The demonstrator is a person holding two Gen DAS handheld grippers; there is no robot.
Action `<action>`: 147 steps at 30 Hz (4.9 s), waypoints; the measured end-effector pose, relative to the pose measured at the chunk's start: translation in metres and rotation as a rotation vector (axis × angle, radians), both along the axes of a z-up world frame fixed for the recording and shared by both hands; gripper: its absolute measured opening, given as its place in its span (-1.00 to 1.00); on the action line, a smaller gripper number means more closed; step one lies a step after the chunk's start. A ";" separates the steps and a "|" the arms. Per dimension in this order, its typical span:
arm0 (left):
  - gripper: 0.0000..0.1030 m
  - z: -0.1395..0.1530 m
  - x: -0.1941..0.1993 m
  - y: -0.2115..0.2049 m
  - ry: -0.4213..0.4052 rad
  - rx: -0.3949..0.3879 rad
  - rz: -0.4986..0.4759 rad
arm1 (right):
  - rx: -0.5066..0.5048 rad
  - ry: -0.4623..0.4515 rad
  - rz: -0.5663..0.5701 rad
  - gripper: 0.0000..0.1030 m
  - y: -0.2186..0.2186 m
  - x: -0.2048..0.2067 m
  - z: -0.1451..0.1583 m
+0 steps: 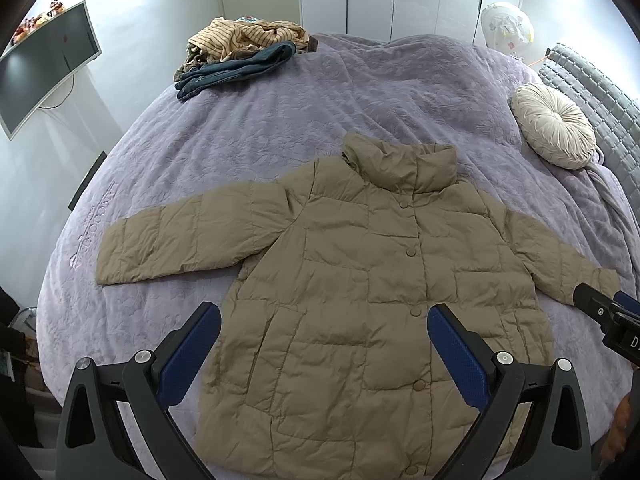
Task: Fold large clothes
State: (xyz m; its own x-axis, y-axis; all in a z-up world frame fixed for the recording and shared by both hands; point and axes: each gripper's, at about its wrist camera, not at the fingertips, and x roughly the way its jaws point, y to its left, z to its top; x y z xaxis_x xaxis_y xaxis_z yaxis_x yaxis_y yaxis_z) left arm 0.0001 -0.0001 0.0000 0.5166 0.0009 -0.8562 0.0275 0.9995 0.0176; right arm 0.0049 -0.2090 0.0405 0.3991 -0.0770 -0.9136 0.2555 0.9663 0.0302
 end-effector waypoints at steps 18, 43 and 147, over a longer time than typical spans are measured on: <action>1.00 -0.004 -0.001 0.010 -0.001 -0.002 0.000 | -0.002 0.002 0.004 1.00 0.004 0.003 -0.001; 1.00 0.000 0.003 0.008 0.001 0.000 -0.001 | -0.001 0.004 0.005 1.00 0.003 0.003 0.000; -0.64 -0.086 0.174 0.261 -0.318 -0.410 0.023 | 0.606 0.197 0.198 -0.80 0.278 0.211 -0.265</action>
